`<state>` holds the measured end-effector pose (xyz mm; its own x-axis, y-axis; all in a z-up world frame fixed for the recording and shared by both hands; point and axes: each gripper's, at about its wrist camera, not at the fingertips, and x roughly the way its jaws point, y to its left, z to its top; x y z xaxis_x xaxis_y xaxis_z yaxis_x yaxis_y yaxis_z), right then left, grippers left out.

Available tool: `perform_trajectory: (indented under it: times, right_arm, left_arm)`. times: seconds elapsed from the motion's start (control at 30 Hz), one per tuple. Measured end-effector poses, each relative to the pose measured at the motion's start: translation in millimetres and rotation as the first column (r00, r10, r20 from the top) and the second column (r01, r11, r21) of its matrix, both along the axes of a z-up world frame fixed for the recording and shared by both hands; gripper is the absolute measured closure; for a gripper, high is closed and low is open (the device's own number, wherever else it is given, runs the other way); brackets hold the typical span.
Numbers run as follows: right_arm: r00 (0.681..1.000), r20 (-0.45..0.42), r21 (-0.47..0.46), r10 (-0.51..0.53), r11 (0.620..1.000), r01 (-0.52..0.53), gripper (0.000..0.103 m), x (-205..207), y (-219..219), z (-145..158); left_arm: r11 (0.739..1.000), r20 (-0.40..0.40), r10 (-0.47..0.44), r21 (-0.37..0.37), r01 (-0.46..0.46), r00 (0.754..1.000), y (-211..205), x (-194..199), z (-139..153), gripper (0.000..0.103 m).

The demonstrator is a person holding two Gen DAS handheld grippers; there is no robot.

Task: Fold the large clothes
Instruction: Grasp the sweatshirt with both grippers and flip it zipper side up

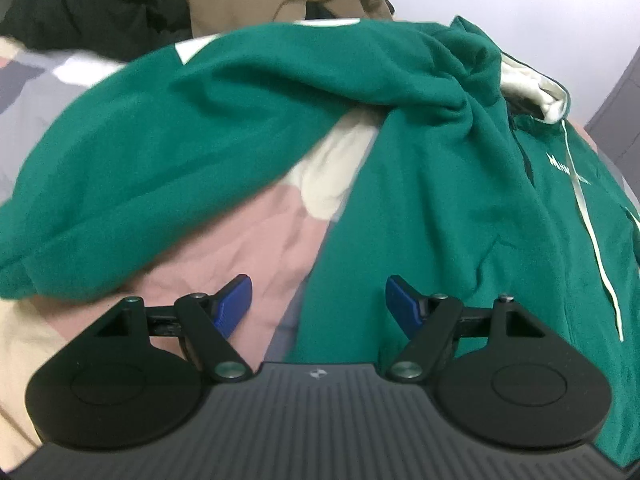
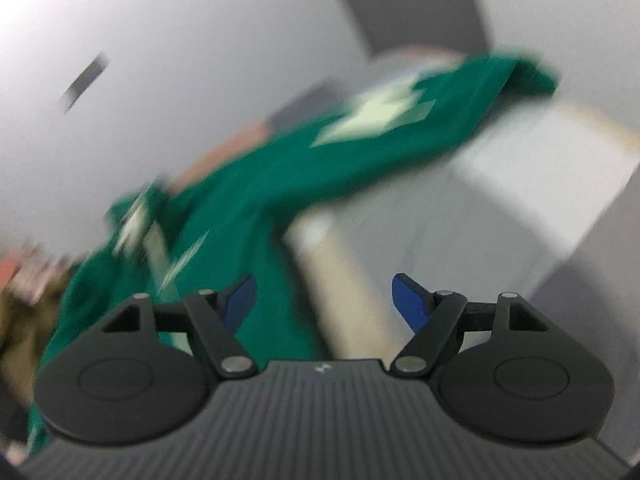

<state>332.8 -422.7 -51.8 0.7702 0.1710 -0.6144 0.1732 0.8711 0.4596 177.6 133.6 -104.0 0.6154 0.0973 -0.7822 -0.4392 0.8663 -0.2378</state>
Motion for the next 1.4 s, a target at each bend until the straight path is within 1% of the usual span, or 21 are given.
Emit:
perform_trajectory:
  times: [0.07, 0.13, 0.27, 0.3, 0.37, 0.43, 0.53, 0.57, 0.6, 0.63, 0.67, 0.7, 0.8, 0.9, 1.0, 1.07, 1.13, 1.2, 1.27, 1.33, 1.4]
  right_arm:
    - [0.993, -0.094, 0.005, 0.067, 0.998, -0.066, 0.021, -14.3, 17.5, -11.3]
    - [0.980, -0.170, -0.044, 0.103, 0.993, -0.112, 0.018, -24.9, 28.8, -22.0]
    - [0.934, -0.335, -0.091, 0.122, 0.983, -0.161, 0.018, -34.7, 34.4, -47.9]
    - [0.927, -0.355, -0.094, 0.124, 0.981, -0.167, 0.016, -32.9, 33.8, -56.5]
    - [0.927, -0.346, -0.068, 0.144, 0.982, -0.178, 0.016, -38.8, 35.2, -60.1]
    - [0.920, -0.324, 0.003, 0.222, 0.972, -0.233, 0.016, -39.9, 38.8, -60.8]
    - [0.908, -0.249, 0.068, 0.337, 0.941, -0.331, 0.027, -46.1, 52.6, -54.8]
    - [0.900, -0.233, 0.063, 0.368, 0.929, -0.364, 0.038, -48.7, 57.9, -52.6]
    - [0.894, -0.234, 0.031, 0.382, 0.922, -0.385, 0.052, -50.5, 64.2, -51.9]
    - [0.892, -0.251, -0.026, 0.376, 0.919, -0.394, 0.060, -54.1, 70.9, -52.5]
    - [0.894, -0.268, -0.076, 0.360, 0.917, -0.392, 0.075, -58.1, 74.8, -52.7]
    - [0.899, -0.273, -0.107, 0.342, 0.918, -0.382, 0.085, -62.0, 75.8, -52.2]
    - [0.920, -0.237, -0.081, 0.312, 0.938, -0.338, 0.089, -72.5, 64.6, -38.8]
    - [0.941, -0.162, -0.029, 0.296, 0.952, -0.305, 0.090, -82.2, 50.2, -16.3]
    - [0.954, -0.095, -0.010, 0.284, 0.958, -0.286, 0.092, -94.5, 42.7, 5.5]
    - [0.960, -0.067, -0.011, 0.270, 0.962, -0.271, 0.092, -104.5, 37.4, 22.4]
    - [0.964, -0.063, -0.054, 0.259, 0.964, -0.262, 0.092, -112.7, 35.3, 32.6]
    - [0.968, -0.093, -0.102, 0.235, 0.965, -0.244, 0.092, -118.3, 34.5, 32.8]
    - [0.968, -0.146, -0.109, 0.204, 0.969, -0.220, 0.092, -111.6, 29.0, 21.8]
    - [0.963, -0.209, -0.100, 0.171, 0.976, -0.195, 0.092, -102.9, 26.0, 2.6]
    - [0.951, -0.275, -0.105, 0.143, 0.978, -0.178, 0.091, -95.3, 27.4, -14.6]
  left_arm:
    - [1.000, -0.002, -0.010, -0.013, 0.010, 1.000, -1.0, -5.0, -2.5, 0.025]
    - [0.999, -0.003, -0.016, -0.027, 0.016, 1.000, -2.3, -6.3, -5.2, 0.025]
    - [0.997, -0.003, -0.030, -0.073, 0.030, 1.000, -4.3, -3.3, -10.8, 0.025]
    - [0.995, -0.001, -0.036, -0.091, 0.035, 0.999, -4.1, -2.7, -12.3, 0.025]
    - [0.991, 0.008, -0.045, -0.128, 0.046, 0.999, -3.1, -3.5, -13.8, 0.025]
    - [0.980, 0.031, -0.063, -0.189, 0.067, 0.998, -1.1, -7.2, -13.0, 0.027]
    - [0.951, 0.063, -0.087, -0.292, 0.102, 0.994, -0.7, -14.2, -11.7, 0.037]
    - [0.942, 0.070, -0.098, -0.314, 0.115, 0.993, -1.9, -15.9, -11.2, 0.045]
    - [0.939, 0.074, -0.108, -0.320, 0.126, 0.991, -4.1, -17.7, -9.8, 0.054]
    - [0.938, 0.073, -0.118, -0.319, 0.135, 0.990, -6.4, -18.7, -8.9, 0.059]
    - [0.938, 0.071, -0.126, -0.316, 0.143, 0.989, -8.2, -19.5, -8.2, 0.070]
    - [0.937, 0.070, -0.129, -0.318, 0.145, 0.989, -9.4, -21.3, -7.1, 0.081]
    - [0.919, 0.112, -0.130, -0.360, 0.162, 0.985, -7.1, -30.3, 0.5, 0.092]
    - [0.868, 0.200, -0.127, -0.452, 0.207, 0.971, -3.0, -46.9, 14.9, 0.094]
    - [0.835, 0.275, -0.144, -0.482, 0.266, 0.951, -3.4, -60.0, 31.2, 0.095]
    - [0.807, 0.289, -0.152, -0.515, 0.287, 0.945, -4.8, -68.3, 35.3, 0.095]
    - [0.794, 0.262, -0.174, -0.533, 0.293, 0.949, -10.3, -68.8, 32.1, 0.095]
    - [0.810, 0.190, -0.192, -0.524, 0.265, 0.963, -18.3, -67.8, 23.6, 0.095]
    - [0.828, 0.111, -0.183, -0.519, 0.214, 0.977, -20.9, -64.0, 10.6, 0.095]
    - [0.850, 0.040, -0.163, -0.502, 0.161, 0.986, -20.8, -56.7, -0.8, 0.095]
    - [0.858, 0.003, -0.148, -0.497, 0.130, 0.989, -20.9, -52.1, -7.7, 0.094]
